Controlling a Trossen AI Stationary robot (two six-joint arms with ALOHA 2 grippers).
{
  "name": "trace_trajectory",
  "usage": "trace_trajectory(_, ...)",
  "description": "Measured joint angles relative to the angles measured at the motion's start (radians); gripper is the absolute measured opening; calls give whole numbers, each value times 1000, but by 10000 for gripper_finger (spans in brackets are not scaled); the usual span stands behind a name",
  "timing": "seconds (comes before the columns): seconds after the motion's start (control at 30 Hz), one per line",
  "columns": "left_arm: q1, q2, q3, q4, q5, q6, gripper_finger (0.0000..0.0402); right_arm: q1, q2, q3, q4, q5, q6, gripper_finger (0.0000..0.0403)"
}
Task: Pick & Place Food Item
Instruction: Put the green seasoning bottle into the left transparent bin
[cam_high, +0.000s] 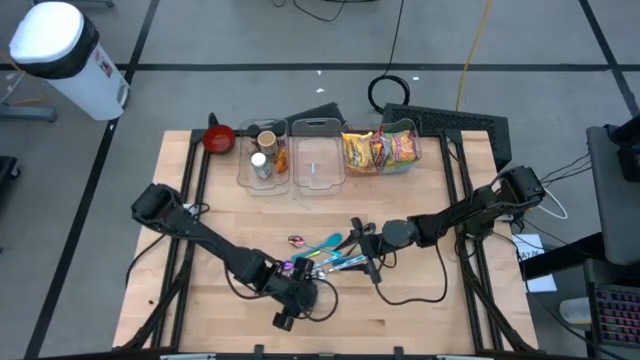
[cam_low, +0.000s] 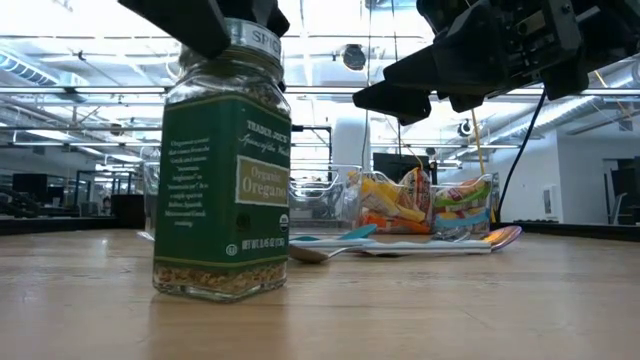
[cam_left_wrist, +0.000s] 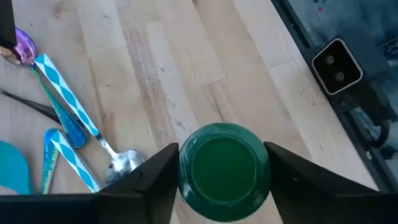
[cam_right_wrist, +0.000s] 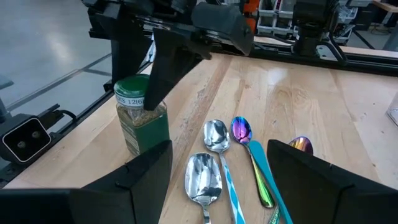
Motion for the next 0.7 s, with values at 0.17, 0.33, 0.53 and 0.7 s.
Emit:
trace_trajectory(0.17,13,-14,-1,-12,-11,-65,209,0,0,0,0,1,0,254)
trace_trajectory(0.33,37,-119,29,-120,-9,-190,209,0,0,0,2,3,0,254)
trace_trajectory(0.53,72,-305,72,-278,-52,-219,209,0,0,0,7,3,1,254)
trace_trajectory(0.7,112,-479,74,-391,-208,-186,209,0,0,0,4,3,1,254)
